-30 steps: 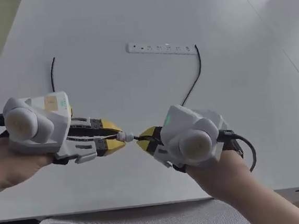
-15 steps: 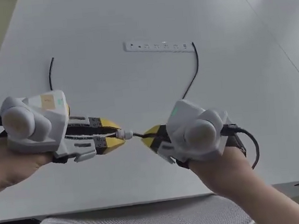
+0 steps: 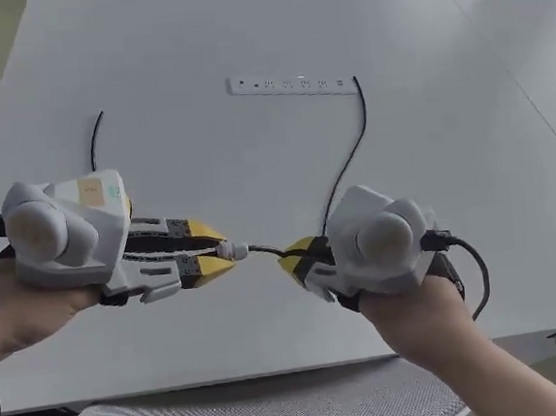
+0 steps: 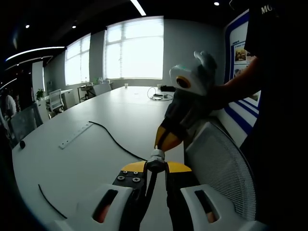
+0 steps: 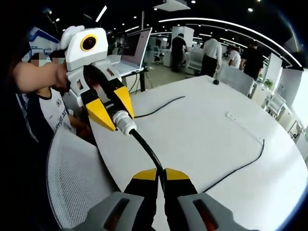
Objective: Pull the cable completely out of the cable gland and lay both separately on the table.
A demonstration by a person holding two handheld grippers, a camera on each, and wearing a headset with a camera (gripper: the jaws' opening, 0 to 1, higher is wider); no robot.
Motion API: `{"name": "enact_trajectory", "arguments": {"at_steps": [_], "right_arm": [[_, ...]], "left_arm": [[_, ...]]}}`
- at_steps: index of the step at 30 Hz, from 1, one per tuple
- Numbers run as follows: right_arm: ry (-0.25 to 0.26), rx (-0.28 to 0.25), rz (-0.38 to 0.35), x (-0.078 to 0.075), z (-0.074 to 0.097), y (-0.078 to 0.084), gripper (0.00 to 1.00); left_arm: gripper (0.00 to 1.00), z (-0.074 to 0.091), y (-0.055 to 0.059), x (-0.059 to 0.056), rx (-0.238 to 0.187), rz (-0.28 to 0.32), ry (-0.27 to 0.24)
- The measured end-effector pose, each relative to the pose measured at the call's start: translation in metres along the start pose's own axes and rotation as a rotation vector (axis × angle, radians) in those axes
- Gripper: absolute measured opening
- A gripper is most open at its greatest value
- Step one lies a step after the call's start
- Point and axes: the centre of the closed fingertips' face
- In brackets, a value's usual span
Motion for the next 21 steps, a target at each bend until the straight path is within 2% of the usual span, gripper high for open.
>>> {"name": "enact_trajectory", "arguments": {"at_steps": [1, 11, 15, 17, 21], "right_arm": [[0.003, -0.005, -0.038, -0.002, 0.000, 0.003, 0.00], [0.044, 0.015, -0.120, -0.017, 0.000, 0.016, 0.00], [0.047, 0.020, -0.052, -0.014, -0.001, 0.015, 0.00], [0.052, 0.012, 0.021, -0.015, 0.000, 0.011, 0.00], [0.047, 0.018, 0.039, -0.010, 0.000, 0.013, 0.00]], "left_arm": [[0.15, 0.000, 0.000, 0.000, -0.001, 0.000, 0.001], [0.15, -0.003, 0.000, -0.001, -0.007, 0.012, 0.003], [0.15, -0.003, 0.001, 0.002, -0.005, 0.011, -0.002], [0.15, -0.001, 0.002, 0.003, -0.005, 0.016, -0.004], [0.15, 0.000, 0.004, 0.007, 0.007, 0.026, -0.006]]}}
Point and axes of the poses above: the centre of the closed fingertips' face, and the gripper's own axes: z roughly backward along the fingers, x roughly to its left, y roughly out of its underside, and after that the axes turned 12 degrees about -y, right-handed
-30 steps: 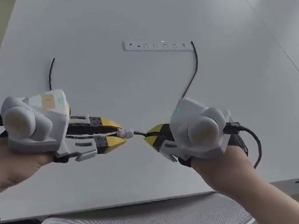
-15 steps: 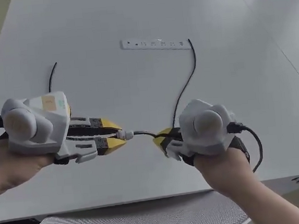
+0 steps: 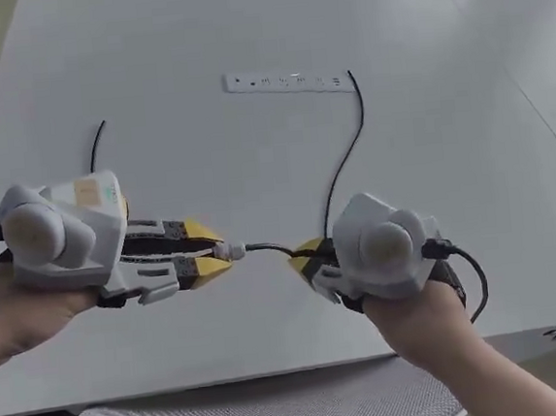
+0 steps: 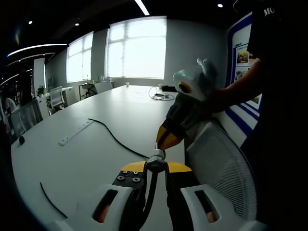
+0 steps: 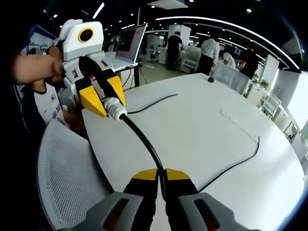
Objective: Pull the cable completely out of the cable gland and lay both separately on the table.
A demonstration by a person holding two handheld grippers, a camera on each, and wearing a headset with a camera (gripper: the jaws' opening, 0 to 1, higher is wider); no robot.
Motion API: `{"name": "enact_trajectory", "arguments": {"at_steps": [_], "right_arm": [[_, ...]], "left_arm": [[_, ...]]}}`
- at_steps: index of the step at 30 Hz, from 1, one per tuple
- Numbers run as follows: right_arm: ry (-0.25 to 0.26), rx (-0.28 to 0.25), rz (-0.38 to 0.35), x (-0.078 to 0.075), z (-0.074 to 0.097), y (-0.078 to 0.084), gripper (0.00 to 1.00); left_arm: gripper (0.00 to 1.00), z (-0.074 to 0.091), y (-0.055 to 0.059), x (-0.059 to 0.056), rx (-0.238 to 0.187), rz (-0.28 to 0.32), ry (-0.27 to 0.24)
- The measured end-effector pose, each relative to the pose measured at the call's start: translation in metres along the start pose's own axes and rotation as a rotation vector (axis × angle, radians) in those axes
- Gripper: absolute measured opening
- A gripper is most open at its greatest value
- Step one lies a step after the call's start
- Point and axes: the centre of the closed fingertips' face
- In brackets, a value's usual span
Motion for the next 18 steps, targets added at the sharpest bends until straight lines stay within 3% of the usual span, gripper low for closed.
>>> {"name": "enact_trajectory", "arguments": {"at_steps": [3, 5, 8, 9, 13, 18], "right_arm": [[-0.015, -0.021, 0.004, 0.004, 0.000, -0.004, 0.00], [-0.005, -0.016, 0.051, 0.005, 0.001, -0.006, 0.02], [0.003, -0.073, 0.070, 0.009, 0.008, -0.023, 0.23], [0.009, -0.079, 0.077, 0.009, 0.011, -0.027, 0.26], [0.006, -0.104, 0.110, 0.016, 0.018, -0.052, 0.22], [-0.007, -0.011, 0.241, 0.025, 0.006, -0.063, 0.19]], "left_arm": [[0.15, 0.000, 0.000, 0.002, -0.002, 0.003, -0.004], [0.15, -0.001, 0.000, 0.006, -0.006, -0.004, -0.024], [0.15, -0.001, -0.001, 0.007, -0.016, 0.015, -0.027], [0.15, -0.001, -0.001, 0.008, -0.015, 0.012, -0.027], [0.15, 0.000, 0.001, 0.007, -0.006, 0.006, -0.019], [0.15, 0.001, -0.001, 0.007, -0.017, 0.018, -0.020]]}}
Point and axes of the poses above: the centre of the closed fingertips' face, and the gripper's own axes: z roughly backward along the fingers, x roughly to its left, y roughly out of its underside, and after that the axes turned 12 degrees about -y, right-handed
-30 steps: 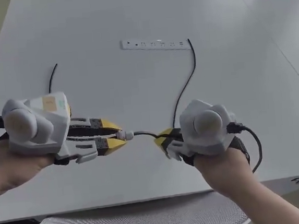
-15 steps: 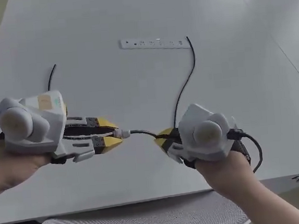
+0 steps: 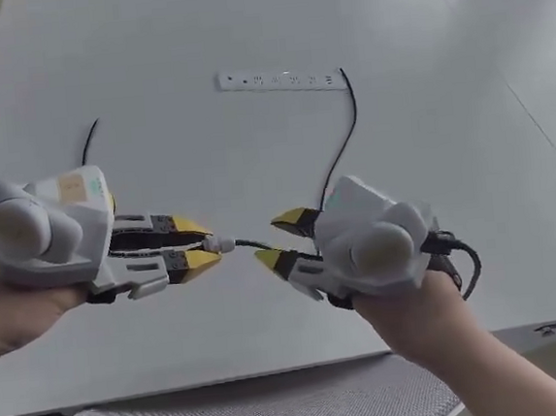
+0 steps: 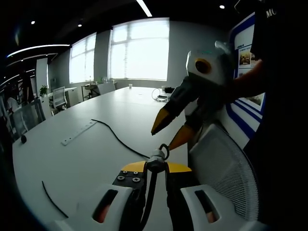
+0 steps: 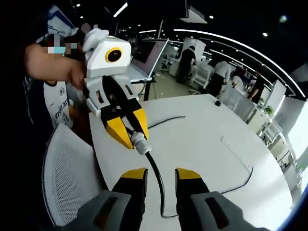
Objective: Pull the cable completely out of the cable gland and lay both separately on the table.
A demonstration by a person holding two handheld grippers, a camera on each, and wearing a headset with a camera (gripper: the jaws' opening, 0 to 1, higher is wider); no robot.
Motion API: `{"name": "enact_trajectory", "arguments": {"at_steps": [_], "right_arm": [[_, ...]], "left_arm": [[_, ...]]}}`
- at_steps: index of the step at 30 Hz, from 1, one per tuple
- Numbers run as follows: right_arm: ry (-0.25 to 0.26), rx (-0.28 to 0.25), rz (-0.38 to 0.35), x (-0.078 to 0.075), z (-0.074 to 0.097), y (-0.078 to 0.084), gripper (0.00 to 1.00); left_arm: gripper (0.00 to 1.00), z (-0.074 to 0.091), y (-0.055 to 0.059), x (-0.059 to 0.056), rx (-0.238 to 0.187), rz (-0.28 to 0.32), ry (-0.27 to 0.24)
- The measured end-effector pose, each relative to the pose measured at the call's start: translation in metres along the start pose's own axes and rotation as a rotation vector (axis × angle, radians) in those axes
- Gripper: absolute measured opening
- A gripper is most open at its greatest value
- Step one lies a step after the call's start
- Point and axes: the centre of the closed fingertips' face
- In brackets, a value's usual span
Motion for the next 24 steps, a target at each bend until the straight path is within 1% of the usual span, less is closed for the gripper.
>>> {"name": "enact_trajectory", "arguments": {"at_steps": [1, 2, 4, 6, 8, 11, 12, 14, 19, 20, 21, 22, 24], "right_arm": [[-0.004, 0.028, 0.052, 0.002, -0.004, -0.002, 0.17], [0.000, 0.036, 0.088, 0.002, -0.006, -0.005, 0.14], [-0.016, 0.041, 0.100, 0.006, -0.011, -0.008, 0.14], [-0.035, 0.071, 0.124, 0.009, -0.016, -0.005, 0.13], [-0.045, 0.064, 0.126, 0.012, -0.018, -0.006, 0.12], [-0.046, 0.062, 0.141, 0.013, -0.018, -0.008, 0.04], [-0.051, 0.060, 0.140, 0.014, -0.019, -0.009, 0.03], [-0.046, 0.062, 0.134, 0.013, -0.020, -0.008, 0.03], [-0.036, 0.076, 0.160, 0.013, -0.022, -0.005, 0.00], [-0.038, 0.077, 0.158, 0.014, -0.022, -0.004, 0.00], [-0.044, 0.071, 0.123, 0.014, -0.022, -0.003, 0.00], [-0.040, 0.065, 0.117, 0.013, -0.022, -0.003, 0.00], [-0.036, 0.065, 0.117, 0.012, -0.022, -0.002, 0.00]], "left_arm": [[0.15, 0.000, 0.000, -0.001, 0.001, 0.002, 0.003], [0.15, 0.000, 0.001, -0.001, 0.003, -0.002, 0.004], [0.15, 0.001, 0.002, -0.002, 0.009, -0.009, 0.009], [0.15, 0.001, 0.003, -0.002, 0.012, -0.013, 0.007], [0.15, 0.002, 0.004, -0.001, 0.012, -0.003, 0.009], [0.15, 0.002, 0.005, 0.000, 0.015, -0.008, 0.011], [0.15, 0.002, 0.004, 0.000, 0.014, -0.006, 0.011], [0.15, 0.001, 0.003, 0.000, 0.010, 0.002, 0.009], [0.15, 0.000, 0.005, 0.000, 0.015, -0.005, 0.011], [0.15, 0.000, 0.005, -0.001, 0.016, -0.006, 0.013], [0.15, 0.000, 0.005, -0.001, 0.022, -0.011, 0.018], [0.15, -0.001, 0.005, -0.001, 0.023, -0.022, 0.019], [0.15, -0.002, 0.004, -0.001, 0.024, -0.024, 0.019]]}}
Point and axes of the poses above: the centre of the closed fingertips' face, and the gripper's own axes: z roughly backward along the fingers, x roughly to its left, y roughly out of its underside, and after that the axes turned 12 degrees about -y, right-handed
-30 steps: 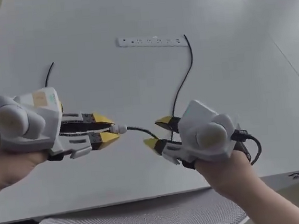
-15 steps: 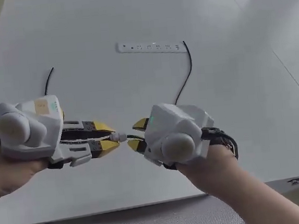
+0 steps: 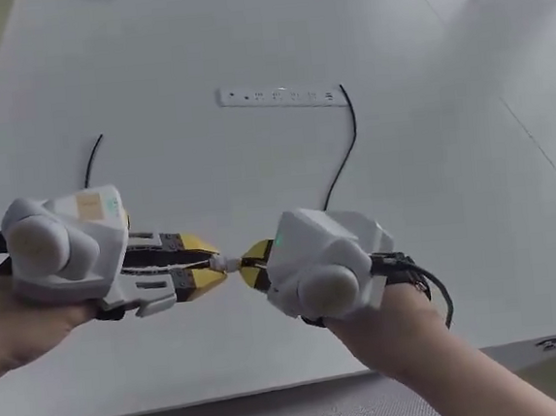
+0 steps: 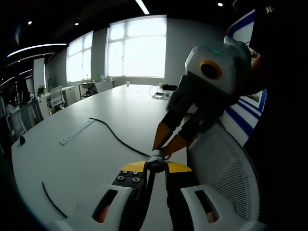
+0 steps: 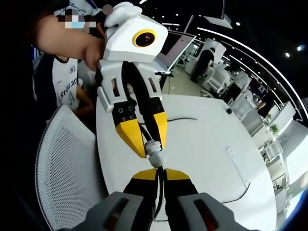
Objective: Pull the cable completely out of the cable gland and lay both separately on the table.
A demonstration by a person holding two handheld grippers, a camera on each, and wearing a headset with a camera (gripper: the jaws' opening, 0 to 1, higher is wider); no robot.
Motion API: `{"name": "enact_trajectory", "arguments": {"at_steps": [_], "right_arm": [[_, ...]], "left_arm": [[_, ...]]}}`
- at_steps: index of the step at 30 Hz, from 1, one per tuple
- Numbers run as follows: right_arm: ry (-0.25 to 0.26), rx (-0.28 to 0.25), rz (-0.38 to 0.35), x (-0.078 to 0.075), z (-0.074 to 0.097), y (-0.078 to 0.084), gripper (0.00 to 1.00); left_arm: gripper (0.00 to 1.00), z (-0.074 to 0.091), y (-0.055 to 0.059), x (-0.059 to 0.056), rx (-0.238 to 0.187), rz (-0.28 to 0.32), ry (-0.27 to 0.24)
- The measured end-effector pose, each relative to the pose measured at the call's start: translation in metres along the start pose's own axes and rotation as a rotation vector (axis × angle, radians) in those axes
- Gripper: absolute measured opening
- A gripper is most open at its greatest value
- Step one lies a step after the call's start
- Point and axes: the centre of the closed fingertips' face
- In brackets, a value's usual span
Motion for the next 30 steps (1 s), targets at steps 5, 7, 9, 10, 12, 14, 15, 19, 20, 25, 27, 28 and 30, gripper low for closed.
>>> {"name": "enact_trajectory", "arguments": {"at_steps": [5, 7, 9, 10, 12, 14, 15, 19, 20, 25, 27, 28, 30], "right_arm": [[0.007, -0.007, -0.082, -0.005, 0.001, 0.009, 0.00], [0.005, -0.016, -0.120, -0.006, 0.001, 0.012, 0.00], [0.009, -0.015, -0.135, -0.008, 0.001, 0.016, 0.00], [0.009, -0.017, -0.153, -0.008, 0.001, 0.017, 0.00], [0.015, -0.016, -0.171, -0.009, 0.001, 0.020, 0.00], [0.018, -0.020, -0.194, -0.010, 0.002, 0.022, 0.00], [0.022, -0.021, -0.202, -0.011, 0.002, 0.023, 0.00], [0.029, -0.019, -0.256, -0.014, 0.001, 0.030, 0.00], [0.027, -0.019, -0.274, -0.015, 0.001, 0.032, 0.00], [0.030, -0.026, -0.333, -0.018, 0.002, 0.044, 0.00], [0.028, -0.024, -0.356, -0.019, 0.003, 0.049, 0.00], [0.028, -0.024, -0.369, -0.019, 0.003, 0.051, 0.00], [0.024, -0.029, -0.414, -0.020, 0.004, 0.057, 0.00]], "left_arm": [[0.15, -0.001, 0.000, 0.002, 0.000, 0.000, -0.001], [0.15, -0.002, 0.000, 0.002, 0.000, 0.003, 0.001], [0.15, -0.002, 0.001, 0.003, -0.002, -0.005, 0.000], [0.15, -0.002, 0.001, 0.004, 0.001, -0.004, 0.000], [0.15, -0.002, 0.001, 0.004, 0.001, 0.003, -0.001], [0.15, -0.002, 0.001, 0.005, -0.001, 0.004, -0.001], [0.15, -0.002, 0.001, 0.005, -0.001, 0.004, -0.001], [0.15, -0.003, 0.000, 0.007, 0.001, 0.004, -0.007], [0.15, -0.003, 0.001, 0.008, 0.002, 0.005, -0.008], [0.15, -0.003, 0.002, 0.009, 0.006, 0.012, -0.018], [0.15, -0.004, 0.002, 0.009, 0.010, 0.017, -0.021], [0.15, -0.005, 0.002, 0.008, 0.011, 0.018, -0.021], [0.15, -0.006, 0.001, 0.007, 0.013, 0.017, -0.027]]}}
Point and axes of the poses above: the centre of the closed fingertips' face, and the gripper's own axes: z roughly backward along the fingers, x roughly to its left, y roughly out of its underside, and after that the axes turned 12 degrees about -y, right-handed
